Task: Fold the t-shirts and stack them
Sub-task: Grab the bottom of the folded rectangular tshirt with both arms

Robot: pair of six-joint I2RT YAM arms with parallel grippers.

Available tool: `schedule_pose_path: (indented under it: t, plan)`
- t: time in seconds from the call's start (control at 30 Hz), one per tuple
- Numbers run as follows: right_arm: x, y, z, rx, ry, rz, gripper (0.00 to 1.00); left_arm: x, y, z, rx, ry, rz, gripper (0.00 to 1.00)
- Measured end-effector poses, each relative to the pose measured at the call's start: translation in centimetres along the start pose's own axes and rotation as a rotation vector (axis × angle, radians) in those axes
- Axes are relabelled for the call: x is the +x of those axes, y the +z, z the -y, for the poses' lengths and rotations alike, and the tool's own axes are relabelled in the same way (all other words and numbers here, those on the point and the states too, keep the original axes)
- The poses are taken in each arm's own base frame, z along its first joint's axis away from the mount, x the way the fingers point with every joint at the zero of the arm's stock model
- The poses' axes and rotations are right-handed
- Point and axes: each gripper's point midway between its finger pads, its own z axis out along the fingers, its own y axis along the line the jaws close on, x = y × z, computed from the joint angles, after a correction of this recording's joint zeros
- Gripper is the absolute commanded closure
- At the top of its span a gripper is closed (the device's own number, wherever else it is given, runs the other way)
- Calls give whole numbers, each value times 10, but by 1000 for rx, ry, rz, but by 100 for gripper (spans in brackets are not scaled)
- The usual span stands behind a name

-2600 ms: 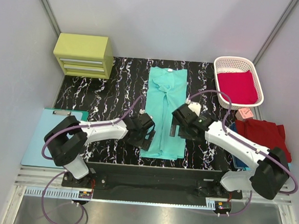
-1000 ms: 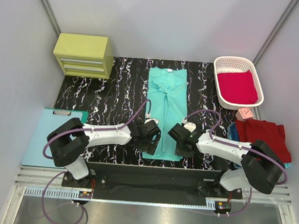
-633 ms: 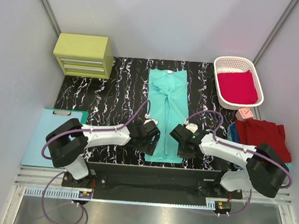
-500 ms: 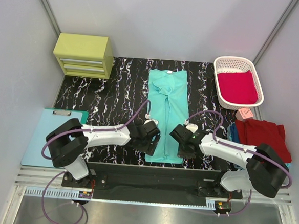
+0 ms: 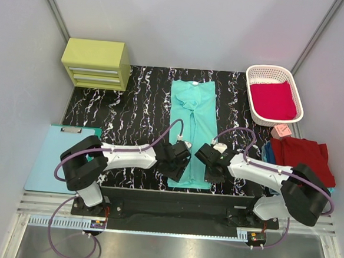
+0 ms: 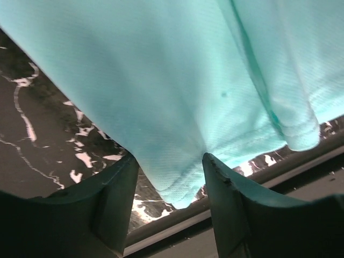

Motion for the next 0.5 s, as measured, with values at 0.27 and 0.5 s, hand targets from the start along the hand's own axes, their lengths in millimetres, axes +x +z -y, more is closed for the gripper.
schedule_pose_path:
  t: [0.27,0.5]
  plan:
    - [-3,5,-7,18,-22,-14,100,3,0,5,17,0,-7,52]
    - [-8,6,-14,7,-29,-8,100,12,-2,-2,4,-34,-12,79]
